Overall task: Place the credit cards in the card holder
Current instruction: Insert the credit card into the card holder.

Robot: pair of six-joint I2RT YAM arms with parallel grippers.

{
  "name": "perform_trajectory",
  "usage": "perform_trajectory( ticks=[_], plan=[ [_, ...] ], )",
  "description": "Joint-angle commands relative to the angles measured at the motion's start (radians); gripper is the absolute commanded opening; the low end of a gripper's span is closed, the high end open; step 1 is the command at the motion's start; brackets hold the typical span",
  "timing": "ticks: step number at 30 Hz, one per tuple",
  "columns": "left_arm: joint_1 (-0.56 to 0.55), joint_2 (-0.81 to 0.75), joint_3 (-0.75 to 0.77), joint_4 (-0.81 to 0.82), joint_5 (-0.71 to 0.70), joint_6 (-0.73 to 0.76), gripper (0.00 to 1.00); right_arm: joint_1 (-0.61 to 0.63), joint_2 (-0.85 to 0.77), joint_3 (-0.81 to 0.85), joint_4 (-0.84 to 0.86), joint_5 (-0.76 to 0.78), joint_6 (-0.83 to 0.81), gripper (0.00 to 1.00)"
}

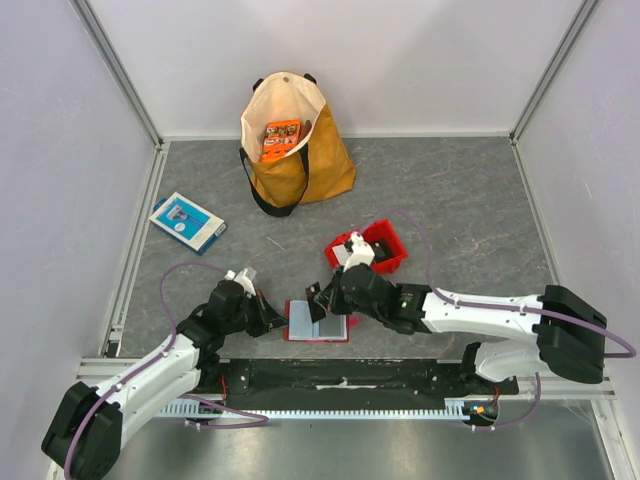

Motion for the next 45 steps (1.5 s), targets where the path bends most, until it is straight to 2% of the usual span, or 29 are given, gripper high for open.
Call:
perform_trajectory(
  ticks=[1, 4, 11, 27, 39, 45],
  plan=[
    [0.000, -0.011, 0.000, -0.011, -0.005, -0.018, 0.02, -0.008, -0.006, -0.180, 0.165, 0.008, 0.139, 0.00],
    [0.000, -0.011, -0.001, -0.011, -0.004, -0.021, 0.02, -0.008, 0.001, -0.268, 0.287, 0.000, 0.173, 0.00],
    [-0.003, -0.014, -0.009, -0.005, -0.004, -0.036, 0.02, -0.008, 0.040, -0.346, 0.417, 0.008, 0.200, 0.00],
    [-0.003, -0.017, -0.021, 0.004, -0.002, -0.044, 0.02, -0.008, 0.156, -0.422, 0.595, -0.009, 0.292, 0.00],
    [0.000, -0.034, -0.035, 0.003, -0.002, -0.052, 0.02, -0.008, 0.300, -0.478, 0.827, -0.046, 0.383, 0.00],
    [0.000, -0.037, -0.037, 0.000, -0.002, -0.053, 0.02, -0.008, 0.321, -0.455, 0.807, -0.053, 0.374, 0.00]
  ],
)
